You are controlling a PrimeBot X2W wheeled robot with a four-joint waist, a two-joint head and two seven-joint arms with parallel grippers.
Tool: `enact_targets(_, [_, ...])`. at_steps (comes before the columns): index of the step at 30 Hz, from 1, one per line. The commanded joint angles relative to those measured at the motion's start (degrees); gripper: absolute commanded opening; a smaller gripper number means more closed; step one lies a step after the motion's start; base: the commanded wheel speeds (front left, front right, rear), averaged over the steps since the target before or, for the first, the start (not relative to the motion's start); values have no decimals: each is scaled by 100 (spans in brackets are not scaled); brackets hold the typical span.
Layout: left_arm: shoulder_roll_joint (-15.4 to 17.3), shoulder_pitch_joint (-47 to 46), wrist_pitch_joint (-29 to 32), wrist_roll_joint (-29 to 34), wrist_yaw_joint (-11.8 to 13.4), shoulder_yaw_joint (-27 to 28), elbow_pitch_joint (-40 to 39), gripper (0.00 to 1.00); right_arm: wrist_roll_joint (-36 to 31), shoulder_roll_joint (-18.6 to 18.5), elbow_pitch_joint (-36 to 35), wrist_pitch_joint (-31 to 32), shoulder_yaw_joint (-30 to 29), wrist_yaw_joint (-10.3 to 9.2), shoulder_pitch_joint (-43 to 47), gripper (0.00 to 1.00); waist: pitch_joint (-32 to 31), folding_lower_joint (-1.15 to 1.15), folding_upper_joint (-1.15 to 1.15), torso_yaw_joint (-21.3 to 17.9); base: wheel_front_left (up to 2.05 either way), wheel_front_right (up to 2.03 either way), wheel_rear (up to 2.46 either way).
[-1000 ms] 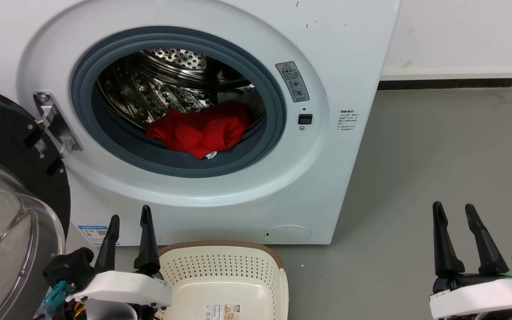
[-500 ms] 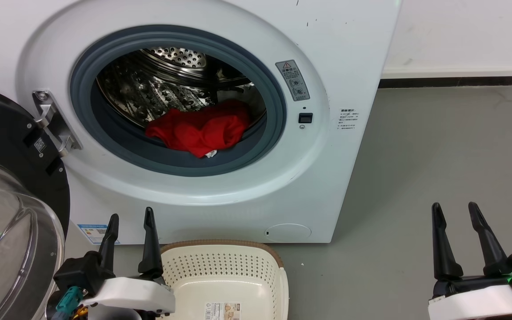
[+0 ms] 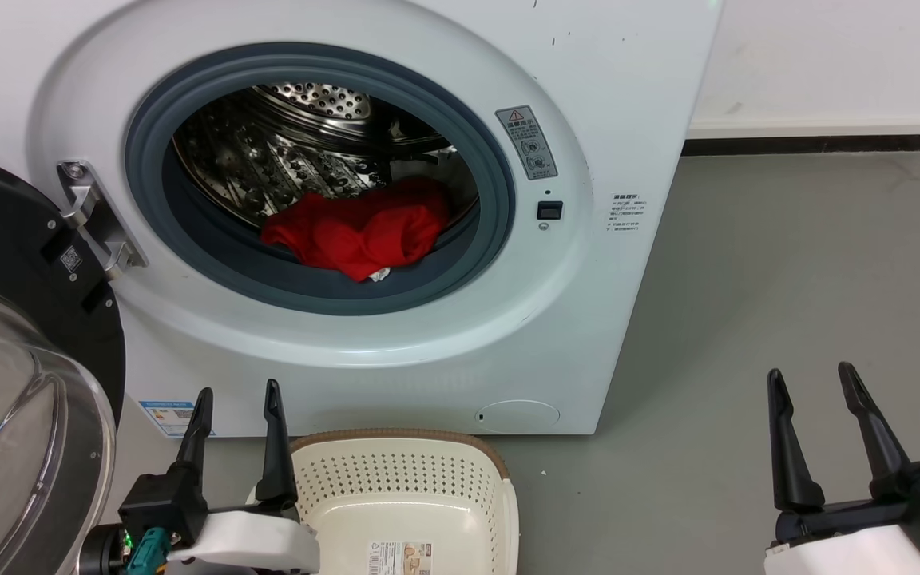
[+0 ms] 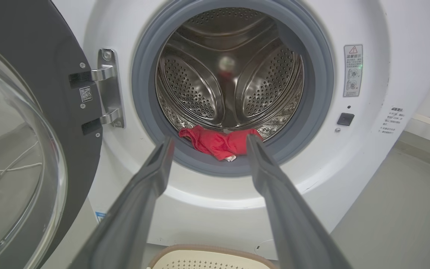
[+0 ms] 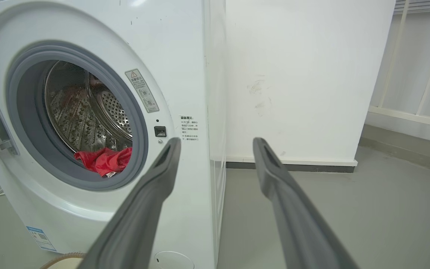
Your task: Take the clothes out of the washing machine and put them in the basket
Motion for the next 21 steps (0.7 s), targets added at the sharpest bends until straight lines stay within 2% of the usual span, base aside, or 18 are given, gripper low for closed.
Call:
enact_targets(1, [9, 8, -63, 160, 32, -3, -59, 100, -134, -20, -76, -68, 12, 0, 73, 100, 3, 0, 0, 1, 0, 0, 0])
enact_targets(21, [-48, 143, -282, 972, 107, 74, -136, 100, -640, -17, -209, -278, 27, -1, 226, 100, 29, 0, 0, 8, 0, 0, 0])
